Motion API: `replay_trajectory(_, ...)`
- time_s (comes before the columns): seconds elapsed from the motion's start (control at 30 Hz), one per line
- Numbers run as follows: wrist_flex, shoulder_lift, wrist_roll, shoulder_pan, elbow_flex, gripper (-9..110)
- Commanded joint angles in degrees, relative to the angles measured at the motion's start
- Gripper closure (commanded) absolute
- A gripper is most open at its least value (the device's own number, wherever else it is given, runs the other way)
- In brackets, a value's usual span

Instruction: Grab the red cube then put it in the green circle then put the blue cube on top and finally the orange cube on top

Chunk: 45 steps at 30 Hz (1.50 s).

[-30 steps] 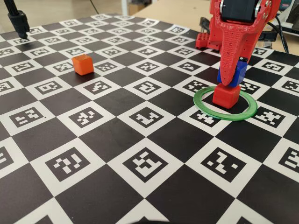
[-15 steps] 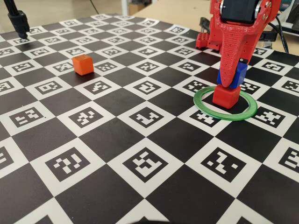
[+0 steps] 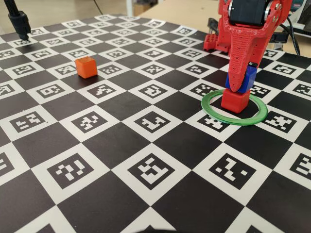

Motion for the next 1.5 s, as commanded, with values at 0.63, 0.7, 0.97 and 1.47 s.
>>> replay_trajectory(0.63, -1.5, 4.1, -0.5, -1.1, 0.3, 91)
replay_trajectory(0.7, -1.3, 4.2, -0.4, -1.1, 0.3, 91)
replay_trajectory(0.97, 0.2, 4.3, 0.0, -0.2, 0.0, 73)
replay_trajectory(1.47, 1.0, 4.7, -0.7, -1.1, -0.7, 62)
